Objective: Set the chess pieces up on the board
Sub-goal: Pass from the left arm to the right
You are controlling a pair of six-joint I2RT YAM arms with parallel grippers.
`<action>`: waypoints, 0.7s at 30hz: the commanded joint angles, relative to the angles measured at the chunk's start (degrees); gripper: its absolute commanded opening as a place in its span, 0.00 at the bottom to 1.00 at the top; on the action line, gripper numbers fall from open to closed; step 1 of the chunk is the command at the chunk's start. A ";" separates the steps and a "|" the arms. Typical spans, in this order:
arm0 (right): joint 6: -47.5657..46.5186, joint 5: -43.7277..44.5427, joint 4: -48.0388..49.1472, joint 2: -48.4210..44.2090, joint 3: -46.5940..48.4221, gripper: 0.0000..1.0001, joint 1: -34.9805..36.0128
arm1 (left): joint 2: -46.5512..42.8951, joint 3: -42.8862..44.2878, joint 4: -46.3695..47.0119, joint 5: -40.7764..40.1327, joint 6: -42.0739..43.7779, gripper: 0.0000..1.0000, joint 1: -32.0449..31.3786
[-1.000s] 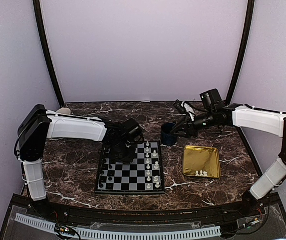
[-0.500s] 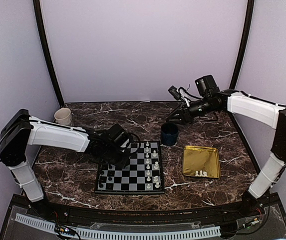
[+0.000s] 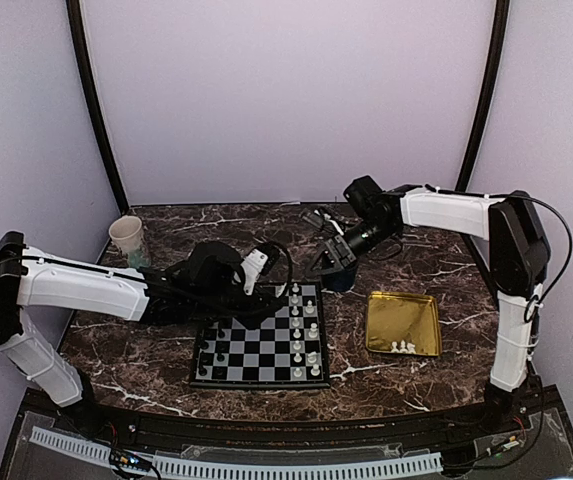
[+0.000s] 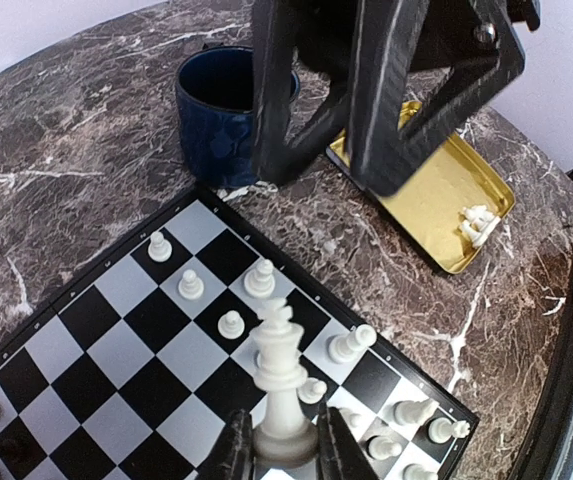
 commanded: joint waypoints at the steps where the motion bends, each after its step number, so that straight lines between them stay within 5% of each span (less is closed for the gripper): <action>1: 0.78 -3.36 -2.91 1.95 3.31 0.46 3.85 | -2.35 -0.77 4.04 1.57 1.82 0.16 -0.68; 11: 2.66 -4.85 -1.64 4.18 4.99 0.44 7.35 | -1.96 -0.47 4.63 2.67 1.38 0.17 -1.81; 21: 3.63 -5.78 -0.06 4.19 4.37 0.21 7.32 | -0.75 0.29 4.30 1.98 1.31 0.18 -1.94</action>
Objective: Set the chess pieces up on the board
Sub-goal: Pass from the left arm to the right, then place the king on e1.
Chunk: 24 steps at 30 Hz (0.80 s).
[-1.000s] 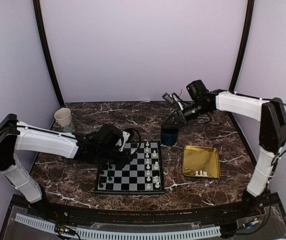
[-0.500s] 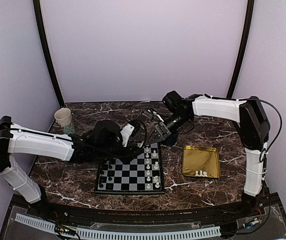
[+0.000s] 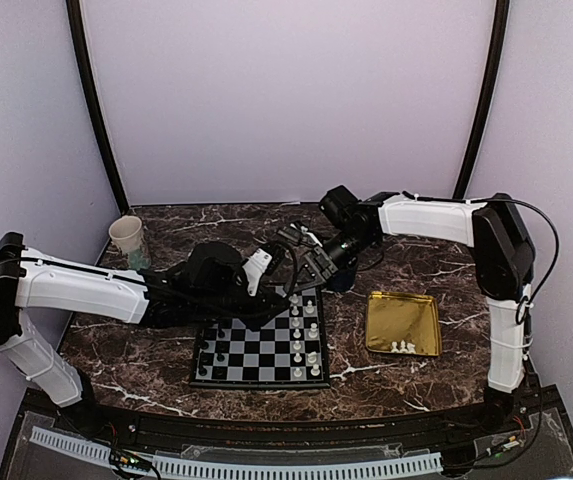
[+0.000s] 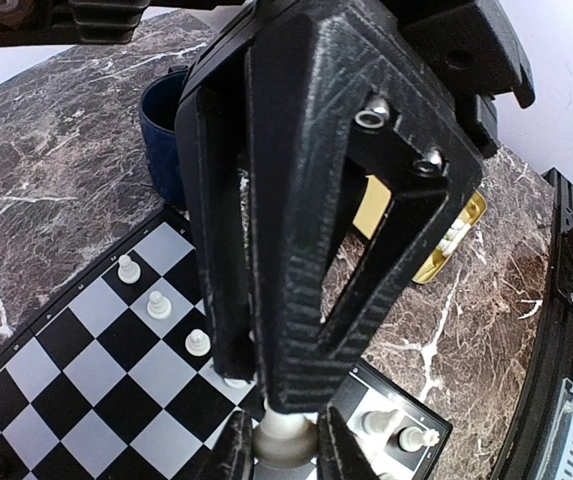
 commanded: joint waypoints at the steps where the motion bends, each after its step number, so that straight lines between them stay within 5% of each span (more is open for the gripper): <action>1: -0.14 -0.81 1.11 -0.25 0.67 0.19 0.05 | -0.27 0.36 0.76 -0.69 0.73 0.20 -0.29; 7: -3.82 6.06 0.29 -4.87 -0.13 0.15 -0.57 | -1.94 0.65 -1.82 -6.38 2.66 0.44 -0.29; 12: -10.06 20.08 2.48 -12.15 -4.67 0.15 -0.70 | -6.94 1.07 -4.05 -11.65 6.04 0.64 1.11; 18: -16.38 37.59 7.27 -19.20 -12.73 0.15 1.50 | -6.57 10.69 -13.03 -4.62 5.24 0.66 10.43; 24: -21.46 46.58 8.63 -19.61 -16.86 0.15 4.63 | -1.76 17.15 -16.80 -6.51 10.83 0.65 14.25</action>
